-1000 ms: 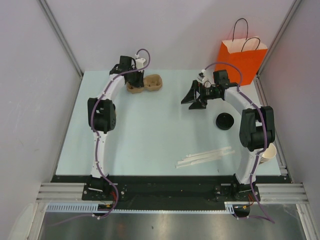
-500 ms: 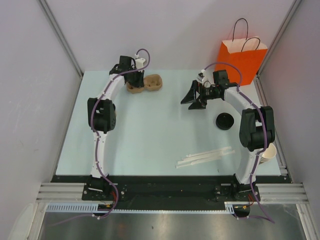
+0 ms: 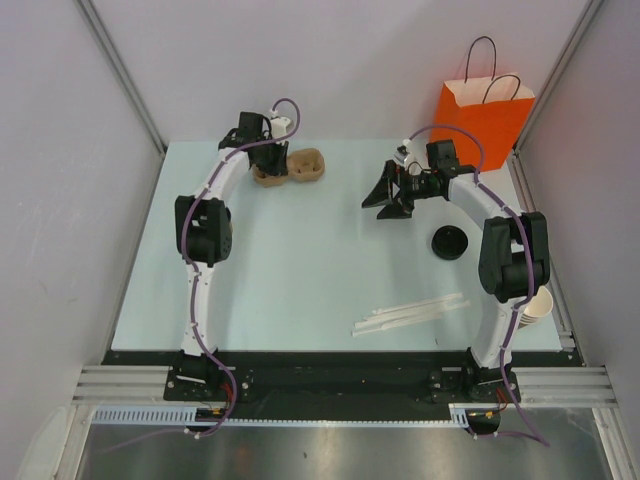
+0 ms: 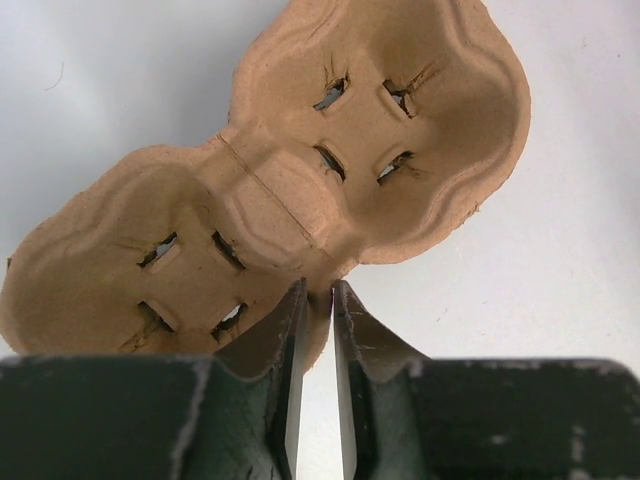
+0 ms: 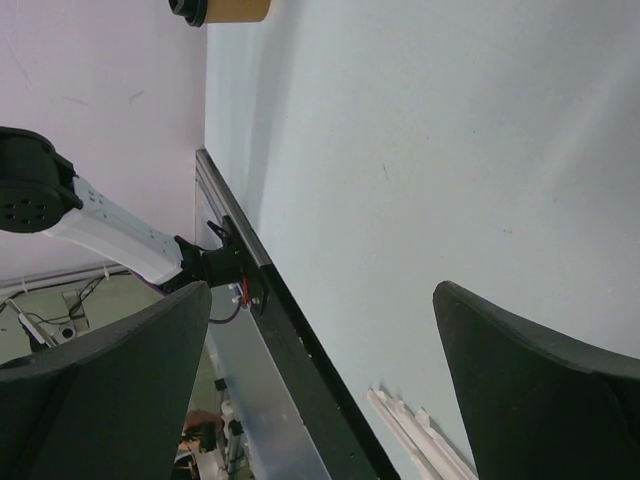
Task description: Pack the takeout coffee
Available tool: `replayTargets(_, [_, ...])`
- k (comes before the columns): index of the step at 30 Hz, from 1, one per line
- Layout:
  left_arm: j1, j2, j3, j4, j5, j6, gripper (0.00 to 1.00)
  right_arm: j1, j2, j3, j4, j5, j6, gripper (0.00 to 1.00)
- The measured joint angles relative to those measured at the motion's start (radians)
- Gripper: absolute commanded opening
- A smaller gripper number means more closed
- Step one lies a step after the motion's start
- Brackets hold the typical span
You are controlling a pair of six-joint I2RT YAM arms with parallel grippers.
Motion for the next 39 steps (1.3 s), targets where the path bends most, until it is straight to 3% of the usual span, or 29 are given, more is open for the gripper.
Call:
replayTargets(3, [0.000,0.000,0.000,0.000,0.000,-0.001,0.03,-0.001,0.001,0.000,0.000,0.000,0.003,1.00])
replayTargets(5, [0.000,0.000,0.000,0.001,0.001,-0.001,0.00,-0.001,0.002,0.000,0.000,-0.001,0.003,1.00])
replayTargets(12, [-0.001,-0.010,-0.011,0.012,0.010,-0.002,0.00,-0.001,0.002,0.000,0.000,-0.002,0.003,1.00])
replayTargets(23, [-0.018,-0.159,-0.065,0.064,0.010,-0.001,0.00,-0.001,0.002,0.000,0.000,-0.002,0.003,1.00])
replayTargets(30, [-0.060,-0.266,-0.230,0.138,-0.013,0.036,0.00,-0.001,0.002,0.000,0.000,-0.002,0.003,1.00])
replayTargets(39, [-0.080,-0.266,-0.243,0.114,-0.039,0.064,0.00,-0.004,0.008,0.056,-0.013,0.002,0.002,0.95])
